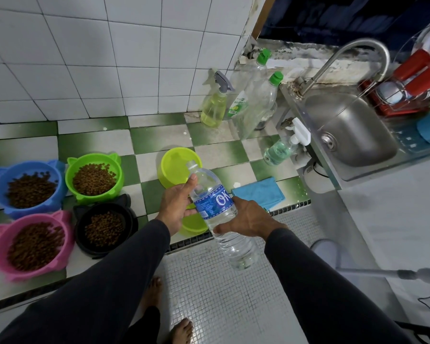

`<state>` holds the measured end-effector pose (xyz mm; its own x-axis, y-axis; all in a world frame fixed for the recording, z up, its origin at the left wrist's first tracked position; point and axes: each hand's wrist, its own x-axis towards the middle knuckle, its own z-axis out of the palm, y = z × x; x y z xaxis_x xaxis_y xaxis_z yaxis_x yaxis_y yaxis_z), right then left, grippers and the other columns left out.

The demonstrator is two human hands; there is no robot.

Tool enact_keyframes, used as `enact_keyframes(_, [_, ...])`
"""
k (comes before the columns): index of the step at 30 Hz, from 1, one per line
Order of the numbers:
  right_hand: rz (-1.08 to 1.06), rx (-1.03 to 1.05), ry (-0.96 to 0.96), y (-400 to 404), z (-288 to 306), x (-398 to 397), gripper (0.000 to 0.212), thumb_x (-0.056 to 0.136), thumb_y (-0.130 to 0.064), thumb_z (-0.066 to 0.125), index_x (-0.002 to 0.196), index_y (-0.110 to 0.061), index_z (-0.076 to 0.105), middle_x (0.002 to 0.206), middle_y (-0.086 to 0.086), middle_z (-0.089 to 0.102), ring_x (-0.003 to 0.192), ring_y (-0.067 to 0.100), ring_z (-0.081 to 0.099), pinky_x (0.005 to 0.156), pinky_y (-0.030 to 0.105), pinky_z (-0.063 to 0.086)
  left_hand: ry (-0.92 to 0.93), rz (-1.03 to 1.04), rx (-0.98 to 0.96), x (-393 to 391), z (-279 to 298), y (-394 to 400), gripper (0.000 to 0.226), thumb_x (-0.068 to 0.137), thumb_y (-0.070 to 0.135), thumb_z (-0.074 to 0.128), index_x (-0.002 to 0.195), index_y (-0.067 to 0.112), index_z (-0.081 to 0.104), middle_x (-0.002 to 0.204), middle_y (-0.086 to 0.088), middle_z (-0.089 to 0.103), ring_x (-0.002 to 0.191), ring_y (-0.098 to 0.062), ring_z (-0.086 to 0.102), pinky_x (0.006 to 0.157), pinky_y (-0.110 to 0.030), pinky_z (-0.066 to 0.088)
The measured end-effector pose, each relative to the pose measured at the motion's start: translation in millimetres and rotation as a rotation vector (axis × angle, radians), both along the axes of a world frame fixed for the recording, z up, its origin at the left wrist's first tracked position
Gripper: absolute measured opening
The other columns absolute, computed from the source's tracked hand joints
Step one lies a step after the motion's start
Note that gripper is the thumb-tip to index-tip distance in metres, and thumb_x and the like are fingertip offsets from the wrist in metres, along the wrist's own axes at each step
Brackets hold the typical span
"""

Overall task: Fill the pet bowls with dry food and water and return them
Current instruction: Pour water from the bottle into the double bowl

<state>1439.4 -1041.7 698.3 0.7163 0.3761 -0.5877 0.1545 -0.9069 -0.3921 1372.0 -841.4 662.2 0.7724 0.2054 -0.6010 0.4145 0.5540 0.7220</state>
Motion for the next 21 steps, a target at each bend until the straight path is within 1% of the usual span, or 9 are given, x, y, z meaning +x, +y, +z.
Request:
enact_keyframes(7, [-0.003,-0.005,0.005,1.2,-0.3,-0.5,0.089,0.042,-0.078,0.081,0.118,-0.039,0.056,0.105,-0.013,0.070,0.093,0.008,0.065,0.085,0.030,0.053,0.003,0.001,0.002,-0.2,-2.9,1.1,0.054,0.086,0.062,0.069,0.119,0.020,0.069,0.112,0.004,0.079,0.100,-0.017,0.077,0.074,-0.037,0.060])
enact_keyframes(10, [0.002,-0.008,0.002,1.8,0.5,-0.3,0.088,0.043,-0.078,0.081,0.119,-0.038,0.057,0.106,-0.012,0.070,0.094,0.009,0.065,0.086,0.032,0.054,-0.003,-0.002,0.005,0.2,-3.5,1.6,0.050,0.090,0.061,0.067,0.118,0.019,0.068,0.111,0.006,0.079,0.099,-0.016,0.077,0.072,-0.035,0.060])
enact_keyframes(12, [0.006,-0.013,-0.001,2.3,0.5,-0.4,0.088,0.044,-0.077,0.081,0.119,-0.037,0.057,0.108,-0.011,0.070,0.095,0.010,0.066,0.088,0.034,0.055,-0.008,-0.005,0.000,0.1,-4.2,1.4,0.050,0.091,0.060,0.067,0.119,0.018,0.068,0.110,0.006,0.079,0.097,-0.015,0.077,0.069,-0.033,0.061])
enact_keyframes(17, [0.003,-0.021,0.007,3.7,1.8,-0.1,0.090,0.043,-0.077,0.081,0.120,-0.037,0.056,0.110,-0.010,0.070,0.098,0.012,0.066,0.090,0.035,0.055,-0.015,0.001,-0.012,1.1,-6.4,3.3,0.053,0.090,0.060,0.068,0.121,0.018,0.067,0.112,0.004,0.079,0.099,-0.017,0.077,0.071,-0.036,0.063])
enact_keyframes(19, [0.005,-0.021,0.008,4.1,2.7,-0.1,0.090,0.044,-0.077,0.081,0.120,-0.037,0.057,0.109,-0.010,0.070,0.096,0.011,0.065,0.090,0.035,0.055,-0.018,-0.006,-0.016,0.9,-6.8,3.9,0.054,0.090,0.061,0.068,0.121,0.018,0.067,0.112,0.003,0.079,0.099,-0.017,0.077,0.070,-0.035,0.063])
enact_keyframes(21, [0.005,-0.021,0.011,4.5,3.3,-0.3,0.089,0.044,-0.077,0.082,0.119,-0.037,0.056,0.108,-0.011,0.070,0.095,0.010,0.065,0.089,0.034,0.055,-0.019,-0.006,-0.019,0.7,-7.3,3.8,0.053,0.089,0.061,0.068,0.120,0.018,0.067,0.111,0.003,0.079,0.100,-0.017,0.077,0.073,-0.037,0.062])
